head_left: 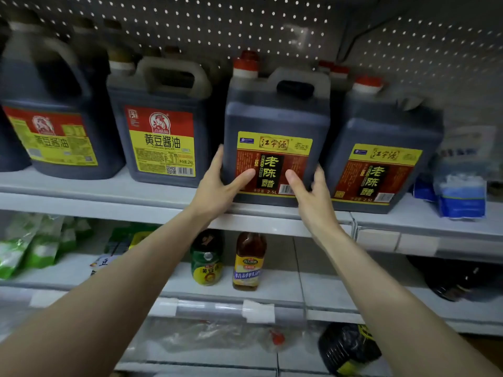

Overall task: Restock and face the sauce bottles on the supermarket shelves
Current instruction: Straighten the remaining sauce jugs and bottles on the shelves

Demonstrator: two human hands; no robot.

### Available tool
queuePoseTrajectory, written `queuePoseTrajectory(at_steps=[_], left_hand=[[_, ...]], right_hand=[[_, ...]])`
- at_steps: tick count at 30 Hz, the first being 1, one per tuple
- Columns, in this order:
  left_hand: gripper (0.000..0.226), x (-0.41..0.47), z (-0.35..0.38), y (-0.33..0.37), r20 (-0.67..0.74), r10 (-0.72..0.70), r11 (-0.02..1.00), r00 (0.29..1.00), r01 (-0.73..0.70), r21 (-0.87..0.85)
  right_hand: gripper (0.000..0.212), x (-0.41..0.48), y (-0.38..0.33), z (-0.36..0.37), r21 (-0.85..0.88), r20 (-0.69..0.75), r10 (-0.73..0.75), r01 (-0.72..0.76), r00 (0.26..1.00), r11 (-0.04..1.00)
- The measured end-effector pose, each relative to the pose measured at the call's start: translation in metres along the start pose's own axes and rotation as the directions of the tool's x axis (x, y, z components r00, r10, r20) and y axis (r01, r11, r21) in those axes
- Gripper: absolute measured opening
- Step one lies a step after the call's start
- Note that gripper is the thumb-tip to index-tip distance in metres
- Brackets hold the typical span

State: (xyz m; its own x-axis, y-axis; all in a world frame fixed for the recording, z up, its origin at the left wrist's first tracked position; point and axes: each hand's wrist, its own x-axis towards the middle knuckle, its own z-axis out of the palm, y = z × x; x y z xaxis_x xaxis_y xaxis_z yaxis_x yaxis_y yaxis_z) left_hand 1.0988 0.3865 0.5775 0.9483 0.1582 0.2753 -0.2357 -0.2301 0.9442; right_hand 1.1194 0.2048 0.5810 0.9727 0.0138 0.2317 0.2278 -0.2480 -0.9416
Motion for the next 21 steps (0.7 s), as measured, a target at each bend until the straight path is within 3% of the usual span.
queuePoseTrajectory(at_steps=[5,10,21], left_hand=[[0.086,0.002,0.000,-0.008,-0.007,0.017,1.000,1.000,-0.017,0.017],[0.071,0.004,0.001,-0.011,-0.008,0.028,1.000,1.000,-0.028,0.001],[0.066,0.015,0.000,-0.015,0.013,0.044,0.999,0.999,-0.044,0.014]], right_hand=[[0.075,0.007,0.010,0.002,-0.005,-0.007,-0.010,0.010,1.000,1.000],[0.073,0.011,0.013,0.002,-0.031,-0.016,-0.019,0.018,1.000,0.999],[0.071,0.023,0.016,0.007,-0.049,-0.044,-0.018,0.016,0.999,0.999]])
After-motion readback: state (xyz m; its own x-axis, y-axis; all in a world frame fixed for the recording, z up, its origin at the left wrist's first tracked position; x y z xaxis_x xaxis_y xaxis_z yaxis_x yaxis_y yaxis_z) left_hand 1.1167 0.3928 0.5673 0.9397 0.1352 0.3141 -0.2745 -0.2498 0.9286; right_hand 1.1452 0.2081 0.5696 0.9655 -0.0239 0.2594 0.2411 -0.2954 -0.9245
